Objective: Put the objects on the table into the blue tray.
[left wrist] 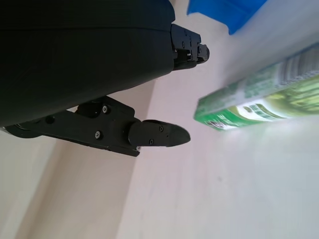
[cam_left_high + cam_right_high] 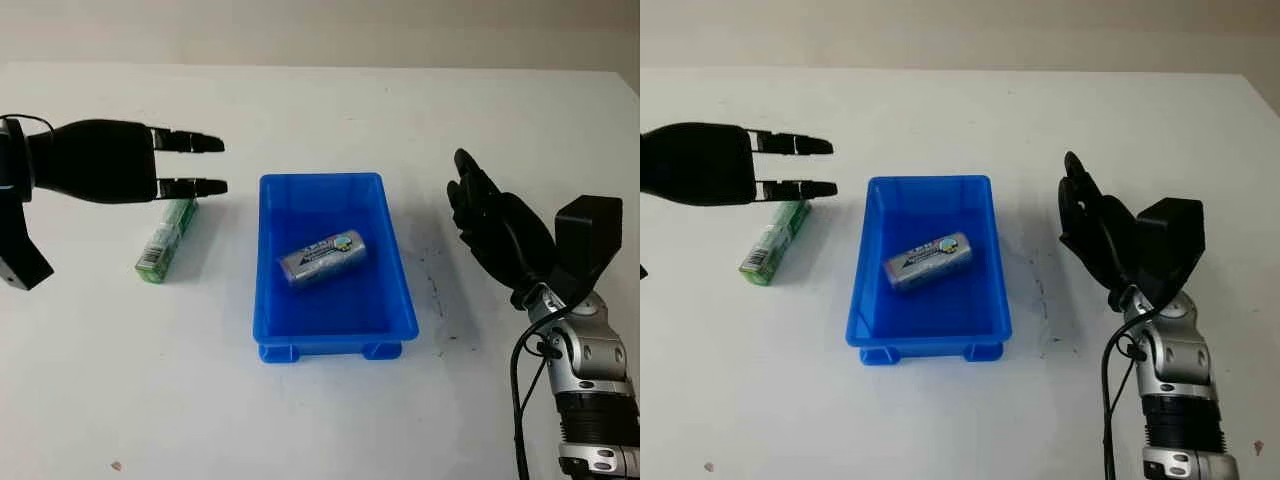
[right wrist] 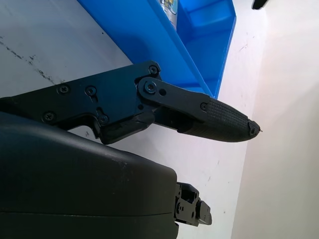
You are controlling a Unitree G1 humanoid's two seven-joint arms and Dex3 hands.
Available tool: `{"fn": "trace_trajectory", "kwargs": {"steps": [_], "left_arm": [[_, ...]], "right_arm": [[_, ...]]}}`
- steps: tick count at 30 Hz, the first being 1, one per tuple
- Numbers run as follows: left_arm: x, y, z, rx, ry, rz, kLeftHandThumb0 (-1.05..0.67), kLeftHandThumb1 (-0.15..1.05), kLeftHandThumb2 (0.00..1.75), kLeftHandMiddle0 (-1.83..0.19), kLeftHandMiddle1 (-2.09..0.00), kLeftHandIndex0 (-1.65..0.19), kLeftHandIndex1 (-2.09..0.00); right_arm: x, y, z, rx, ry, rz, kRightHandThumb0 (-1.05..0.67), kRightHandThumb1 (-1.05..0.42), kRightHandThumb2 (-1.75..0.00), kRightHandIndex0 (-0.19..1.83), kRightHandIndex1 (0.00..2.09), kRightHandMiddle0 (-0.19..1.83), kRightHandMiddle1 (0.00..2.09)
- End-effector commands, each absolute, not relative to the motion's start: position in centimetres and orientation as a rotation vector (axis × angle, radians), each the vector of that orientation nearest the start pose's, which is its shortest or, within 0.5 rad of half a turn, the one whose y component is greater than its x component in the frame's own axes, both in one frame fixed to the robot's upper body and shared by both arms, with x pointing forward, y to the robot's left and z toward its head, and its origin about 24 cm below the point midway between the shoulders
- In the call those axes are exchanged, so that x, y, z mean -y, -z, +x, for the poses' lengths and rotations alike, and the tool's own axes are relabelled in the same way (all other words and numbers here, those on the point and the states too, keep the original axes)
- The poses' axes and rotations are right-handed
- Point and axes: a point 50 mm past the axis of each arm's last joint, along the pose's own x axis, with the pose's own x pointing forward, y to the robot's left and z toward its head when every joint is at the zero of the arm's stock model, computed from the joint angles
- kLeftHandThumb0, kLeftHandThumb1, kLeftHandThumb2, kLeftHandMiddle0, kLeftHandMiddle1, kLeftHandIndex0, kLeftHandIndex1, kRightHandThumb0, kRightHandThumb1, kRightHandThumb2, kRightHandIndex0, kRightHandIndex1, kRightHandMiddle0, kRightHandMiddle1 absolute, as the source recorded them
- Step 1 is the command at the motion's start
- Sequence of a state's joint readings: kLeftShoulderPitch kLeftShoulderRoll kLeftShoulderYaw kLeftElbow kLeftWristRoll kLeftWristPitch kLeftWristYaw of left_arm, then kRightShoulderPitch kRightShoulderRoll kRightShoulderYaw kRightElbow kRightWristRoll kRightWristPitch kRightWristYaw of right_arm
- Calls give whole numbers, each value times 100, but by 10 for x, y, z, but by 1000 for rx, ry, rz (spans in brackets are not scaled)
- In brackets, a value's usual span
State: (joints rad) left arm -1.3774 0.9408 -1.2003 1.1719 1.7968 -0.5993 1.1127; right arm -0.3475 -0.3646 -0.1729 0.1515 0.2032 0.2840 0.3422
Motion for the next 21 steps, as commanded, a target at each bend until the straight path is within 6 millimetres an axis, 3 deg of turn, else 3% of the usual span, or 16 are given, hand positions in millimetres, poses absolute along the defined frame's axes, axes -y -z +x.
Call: {"fn": "trace_trajectory", "kwargs": {"steps": [1, 5, 10, 15, 17, 19, 21], "left_arm": [[-289, -211, 355, -1111, -972, -3026, -29, 105, 45, -4, -4, 1, -6], [-293, -203, 350, -1151, -998, -3021, -22, 105, 25, -13, -7, -7, -9], [-299, -191, 345, -1100, -1115, -3010, -25, 105, 45, -17, -6, -11, -9], [-304, -176, 333, -1200, -1254, -3003, -26, 105, 36, -36, -14, -29, -20], [-303, -170, 328, -1245, -1368, -2962, -29, 105, 28, -18, -76, -8, -94], [-302, -164, 325, -1342, -1420, -2891, -30, 104, 18, -11, -111, -4, -127], [-302, -155, 321, -1384, -1470, -2838, -29, 104, 11, -10, -128, -4, -142]], "right_arm": [[231, -106, 313, -43, -184, -83, -75, -105, -74, -19, 0, -19, 0], [231, -106, 313, -42, -191, -85, -76, -105, -74, -19, 0, -19, 0], [231, -107, 314, -40, -190, -85, -76, -105, -74, -19, 0, -19, 0], [231, -108, 314, -38, -184, -74, -75, -105, -74, -19, 0, -19, 0], [231, -109, 314, -37, -187, -78, -75, -105, -74, -19, 0, -19, 0], [231, -109, 314, -35, -189, -75, -76, -105, -74, -19, 0, -19, 0], [230, -109, 314, -34, -191, -69, -76, -105, -73, -19, 0, -19, 0]]}}
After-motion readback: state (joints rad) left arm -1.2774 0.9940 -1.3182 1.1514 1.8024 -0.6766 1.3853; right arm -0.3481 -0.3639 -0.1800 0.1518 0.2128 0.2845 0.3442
